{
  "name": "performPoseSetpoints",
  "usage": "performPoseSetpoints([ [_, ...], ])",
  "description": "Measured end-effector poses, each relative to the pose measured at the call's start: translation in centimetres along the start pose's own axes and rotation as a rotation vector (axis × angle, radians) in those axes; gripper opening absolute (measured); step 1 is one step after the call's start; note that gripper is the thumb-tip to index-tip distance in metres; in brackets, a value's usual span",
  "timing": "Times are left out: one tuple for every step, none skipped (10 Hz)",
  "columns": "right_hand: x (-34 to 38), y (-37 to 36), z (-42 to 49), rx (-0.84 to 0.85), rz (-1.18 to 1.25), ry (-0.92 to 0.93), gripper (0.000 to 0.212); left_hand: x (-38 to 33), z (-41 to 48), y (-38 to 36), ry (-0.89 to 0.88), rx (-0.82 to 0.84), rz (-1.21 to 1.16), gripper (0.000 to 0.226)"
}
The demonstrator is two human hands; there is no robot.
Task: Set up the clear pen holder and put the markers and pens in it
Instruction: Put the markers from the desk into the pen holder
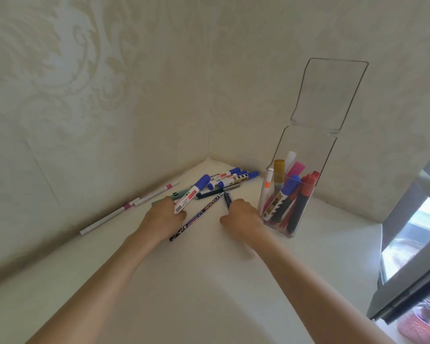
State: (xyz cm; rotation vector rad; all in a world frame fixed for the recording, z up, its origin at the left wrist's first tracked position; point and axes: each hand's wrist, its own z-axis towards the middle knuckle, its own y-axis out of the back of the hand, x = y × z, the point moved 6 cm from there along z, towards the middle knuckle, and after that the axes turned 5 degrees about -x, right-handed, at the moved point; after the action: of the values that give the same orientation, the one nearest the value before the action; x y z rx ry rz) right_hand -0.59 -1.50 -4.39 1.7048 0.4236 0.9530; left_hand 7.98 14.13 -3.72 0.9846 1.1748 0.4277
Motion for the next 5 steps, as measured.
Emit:
performPoseSetpoints([
  [-0.2, 0.1, 0.3, 0.004, -0.054, 0.001, 0.032, -0.6, 0.3, -1.1, 0.015, 0.036, -0.032, 0.025],
  [-0.7, 0.0, 0.0, 0.04, -0.006, -0.015, 0.032, -0.2, 0.8, -2.2, 0.065, 0.075, 0.068, 0.043],
  [-1.0, 0.9, -1.3, 0.038, 0.26, -0.046, 0.032, -0.5, 1.1, -2.3, 0.073, 0.047, 0.075, 0.034],
  [-0.7, 2.5, -3.0, 0.077, 0.078, 0.117, 0.033, -0.8, 1.1, -2.0, 0.07, 0.045, 0.027, 0.021],
  [-1.1, 2.9, -3.6, 0.057, 0.141, 0.074, 0.022, -0.9, 0.3, -1.3, 0.1, 0.093, -0.356, 0.016],
])
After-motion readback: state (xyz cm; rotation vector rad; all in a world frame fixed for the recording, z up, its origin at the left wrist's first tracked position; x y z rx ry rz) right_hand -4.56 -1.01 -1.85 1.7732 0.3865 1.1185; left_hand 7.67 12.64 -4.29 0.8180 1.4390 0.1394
